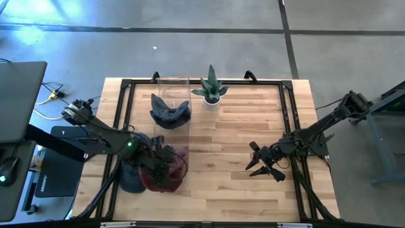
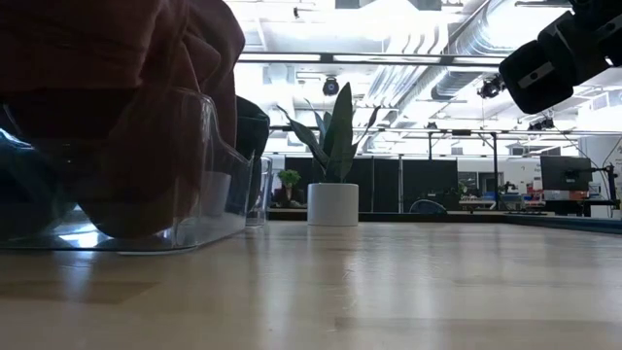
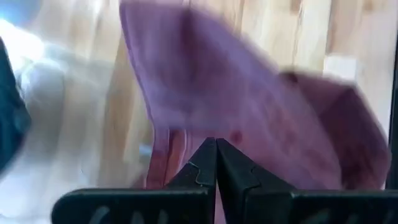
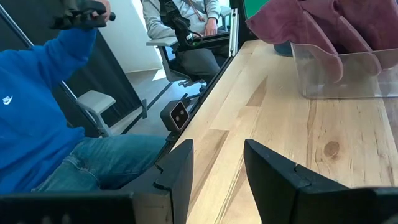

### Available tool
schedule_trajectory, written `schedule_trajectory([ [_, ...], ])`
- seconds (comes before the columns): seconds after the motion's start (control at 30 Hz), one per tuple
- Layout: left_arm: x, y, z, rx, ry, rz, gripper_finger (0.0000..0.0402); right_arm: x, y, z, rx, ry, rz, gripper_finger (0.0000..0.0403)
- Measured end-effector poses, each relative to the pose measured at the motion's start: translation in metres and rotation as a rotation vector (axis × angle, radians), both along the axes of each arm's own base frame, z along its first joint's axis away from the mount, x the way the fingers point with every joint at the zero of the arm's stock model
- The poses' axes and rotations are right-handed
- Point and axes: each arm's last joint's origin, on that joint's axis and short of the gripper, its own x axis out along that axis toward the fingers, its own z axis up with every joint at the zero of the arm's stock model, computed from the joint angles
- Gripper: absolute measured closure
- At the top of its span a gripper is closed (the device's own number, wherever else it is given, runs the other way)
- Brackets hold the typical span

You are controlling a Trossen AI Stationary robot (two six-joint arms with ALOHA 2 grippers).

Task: Pick & Place hat
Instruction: Put the red cap into the bottom transparent bin, then put the blue cap into the top transparent bin

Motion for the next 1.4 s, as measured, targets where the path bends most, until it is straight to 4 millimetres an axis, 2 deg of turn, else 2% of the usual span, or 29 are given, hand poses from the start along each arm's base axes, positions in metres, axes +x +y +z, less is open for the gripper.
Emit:
schedule_trajectory([
  [0.2, -0.005, -0.003, -0.017, -0.163, 0.135, 0.021, 0.0401, 0.000, 0.000, 0.000, -0.001, 0.003, 0.001, 0.0265],
  [0.43, -0.001, -0.008, -0.044, -0.232, 0.134, -0.015, 0.0401, 0.000, 0.000, 0.000, -0.002, 0.006, 0.001, 0.0265],
  [0.7, 0.003, -0.007, -0.044, -0.290, 0.130, -0.034, 0.0401, 0.000, 0.000, -0.001, -0.003, 0.006, -0.001, 0.0265],
  [0.77, 0.001, -0.006, -0.038, -0.287, 0.143, -0.026, 0.0401, 0.000, 0.000, -0.001, -0.003, 0.006, -0.001, 0.0265],
  [0.97, -0.007, 0.001, 0.000, -0.203, 0.157, 0.008, 0.0401, 0.000, 0.000, -0.001, -0.004, 0.007, -0.003, 0.0265],
  [1.23, -0.027, 0.016, 0.063, -0.170, 0.132, 0.189, 0.0401, 0.000, 0.000, -0.002, -0.011, 0.019, -0.003, 0.0265],
  [1.33, -0.037, 0.023, 0.071, -0.167, 0.188, 0.303, 0.0401, 0.000, 0.000, -0.002, -0.011, 0.019, -0.003, 0.0265],
  [1.4, -0.037, 0.022, 0.065, -0.176, 0.194, 0.330, 0.0401, 0.000, 0.000, -0.002, -0.010, 0.019, -0.003, 0.0265],
])
